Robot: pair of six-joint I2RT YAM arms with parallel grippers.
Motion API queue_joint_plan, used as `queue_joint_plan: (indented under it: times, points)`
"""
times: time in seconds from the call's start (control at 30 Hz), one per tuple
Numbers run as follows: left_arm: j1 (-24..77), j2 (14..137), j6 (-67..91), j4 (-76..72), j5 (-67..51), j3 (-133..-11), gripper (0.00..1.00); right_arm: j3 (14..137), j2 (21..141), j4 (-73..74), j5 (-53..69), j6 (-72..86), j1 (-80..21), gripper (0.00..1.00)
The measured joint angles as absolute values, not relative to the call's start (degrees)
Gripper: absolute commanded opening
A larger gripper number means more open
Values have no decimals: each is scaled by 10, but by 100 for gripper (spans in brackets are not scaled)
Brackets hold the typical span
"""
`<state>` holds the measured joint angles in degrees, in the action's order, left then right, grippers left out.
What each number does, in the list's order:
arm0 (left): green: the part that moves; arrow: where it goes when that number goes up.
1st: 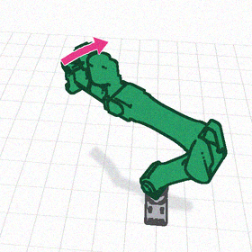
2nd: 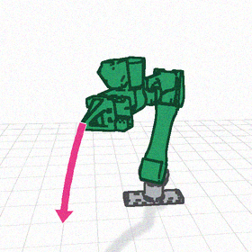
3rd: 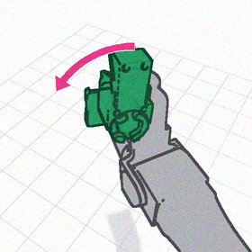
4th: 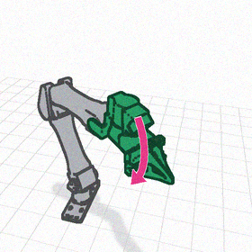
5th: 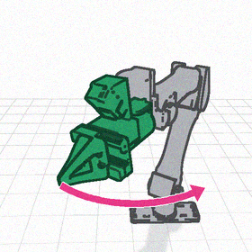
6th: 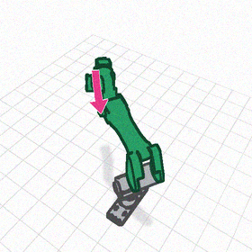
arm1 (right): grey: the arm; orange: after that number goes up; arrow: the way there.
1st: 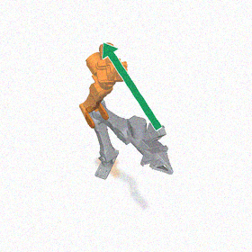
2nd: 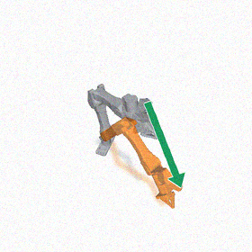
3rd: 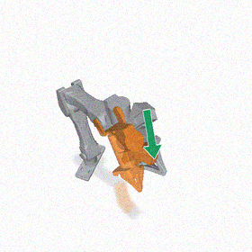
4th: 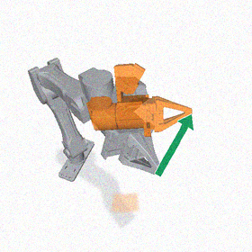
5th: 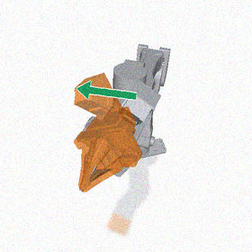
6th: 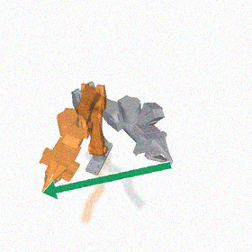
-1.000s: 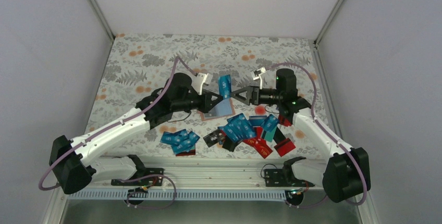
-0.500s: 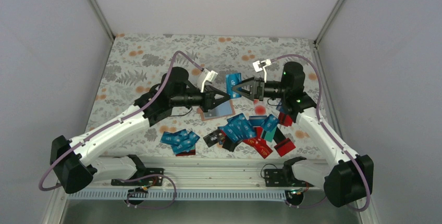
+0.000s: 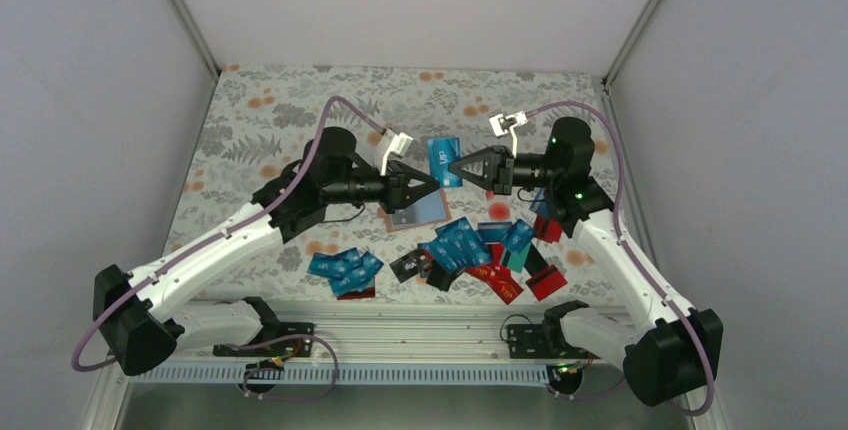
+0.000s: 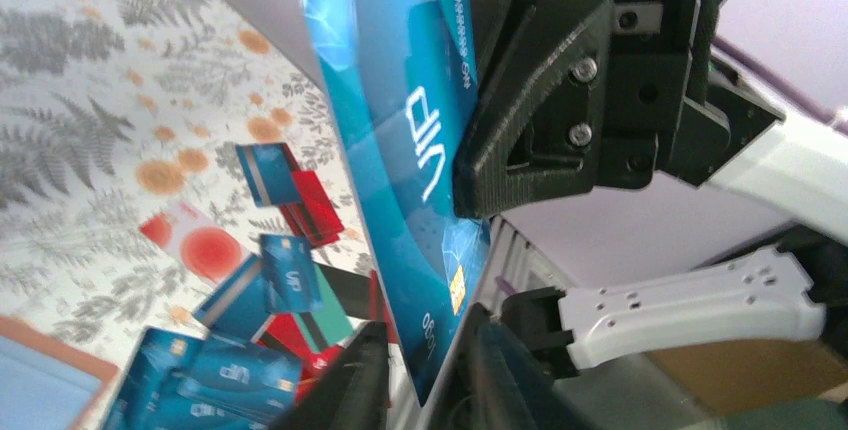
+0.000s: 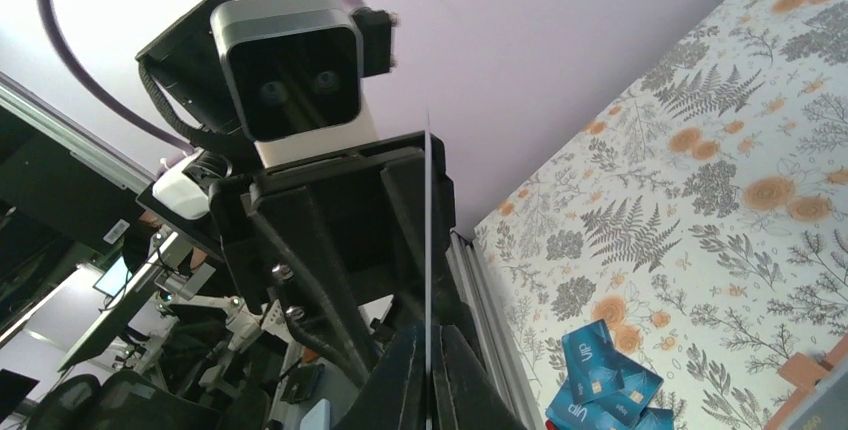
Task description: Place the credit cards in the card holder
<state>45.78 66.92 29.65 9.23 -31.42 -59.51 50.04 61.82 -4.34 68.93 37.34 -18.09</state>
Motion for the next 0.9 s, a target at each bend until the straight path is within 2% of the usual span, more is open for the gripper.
queue_joint_plan:
  times: [0.1, 0.17, 0.3, 0.5, 0.57, 0.7, 0.83, 0.9]
  points:
    - [458, 671, 304, 91, -305, -595, 47, 501, 619, -33, 688, 372, -181, 4]
    - [457, 670, 306, 88, -300, -594, 48, 501, 619, -30, 688, 372, -181, 4]
    - [450, 662, 312, 78, -289, -586, 48, 501, 620, -29, 691, 372, -181, 4]
    - [436, 652, 326, 42, -286, -569, 41, 501, 621, -27, 700, 373, -181, 4]
    - [434, 652, 329, 27, -288, -565, 38, 501, 621, -27, 703, 373, -182, 4]
    - [432, 656, 339, 7, -294, -563, 25, 501, 621, -27, 708, 373, -185, 4]
    - [432, 665, 347, -18, -306, -562, 5, 501, 622, -27, 710, 373, -189, 4]
    - [432, 668, 352, -25, -312, -561, 3, 501, 624, -27, 710, 373, -190, 7]
